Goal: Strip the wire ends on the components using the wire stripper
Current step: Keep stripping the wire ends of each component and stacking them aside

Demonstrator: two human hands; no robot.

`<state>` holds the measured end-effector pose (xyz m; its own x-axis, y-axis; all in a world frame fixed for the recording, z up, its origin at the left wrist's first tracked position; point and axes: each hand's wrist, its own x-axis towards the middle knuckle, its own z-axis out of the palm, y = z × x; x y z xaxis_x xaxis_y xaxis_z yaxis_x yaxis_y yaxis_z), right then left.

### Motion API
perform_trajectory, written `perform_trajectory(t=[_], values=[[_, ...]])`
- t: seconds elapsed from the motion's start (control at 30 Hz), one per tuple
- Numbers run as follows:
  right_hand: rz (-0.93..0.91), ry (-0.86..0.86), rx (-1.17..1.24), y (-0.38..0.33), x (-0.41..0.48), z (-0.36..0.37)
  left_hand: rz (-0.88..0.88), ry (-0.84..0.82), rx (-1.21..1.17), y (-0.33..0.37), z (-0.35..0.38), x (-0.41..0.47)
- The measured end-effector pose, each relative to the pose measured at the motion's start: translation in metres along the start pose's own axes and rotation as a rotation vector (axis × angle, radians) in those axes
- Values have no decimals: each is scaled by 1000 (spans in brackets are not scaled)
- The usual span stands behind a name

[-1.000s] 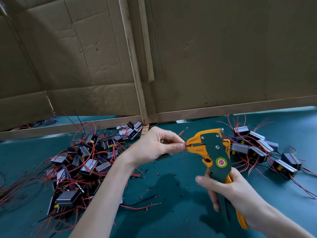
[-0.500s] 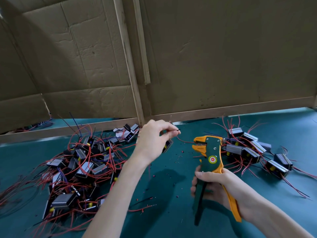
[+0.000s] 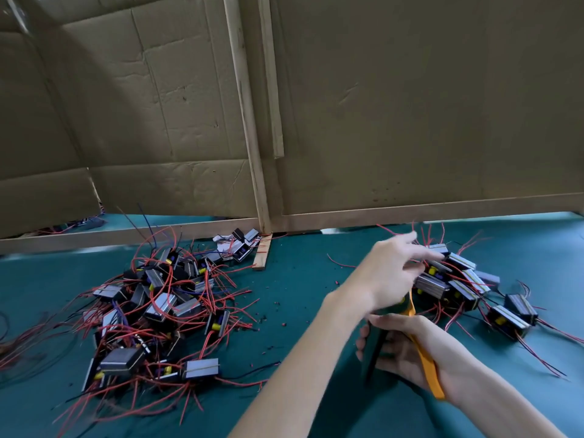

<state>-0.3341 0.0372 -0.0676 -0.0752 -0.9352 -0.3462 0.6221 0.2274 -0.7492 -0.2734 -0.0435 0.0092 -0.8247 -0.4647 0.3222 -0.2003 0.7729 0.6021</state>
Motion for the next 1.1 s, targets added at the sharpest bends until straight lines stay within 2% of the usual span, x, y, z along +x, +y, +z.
perform_trajectory(t=[0.07, 0.13, 0.23, 0.3, 0.4, 0.53, 0.63, 0.73, 0.87, 1.0, 1.1], values=[[19, 15, -8, 1, 2, 0, -23, 58, 21, -8, -23, -17], [29, 14, -31, 1, 2, 0, -142, 9, 168, -28, -54, -34], [23, 1, -46, 1, 1, 0, -519, -92, 477, -69, -98, -59], [16, -8, -42, 0, 0, 1, -710, -53, 634, -93, -119, -74], [13, -10, -32, -1, -2, 2, -868, 12, 862, -121, -134, -86], [18, 6, -28, -1, -2, 1, -1037, 106, 945, -152, -128, -100], [26, 23, -17, -1, -1, 2, -999, 168, 1032, -167, -123, -105], [27, 26, -17, -1, 0, 1, -949, 283, 1004, -172, -126, -107], [18, 24, -17, 0, 1, -1, -894, 415, 793, -163, -133, -106], [12, 29, -12, 1, 3, -4, -697, 590, 376, -143, -152, -103], [16, 45, -12, 2, 5, -4, -670, 523, 429, -138, -158, -100]])
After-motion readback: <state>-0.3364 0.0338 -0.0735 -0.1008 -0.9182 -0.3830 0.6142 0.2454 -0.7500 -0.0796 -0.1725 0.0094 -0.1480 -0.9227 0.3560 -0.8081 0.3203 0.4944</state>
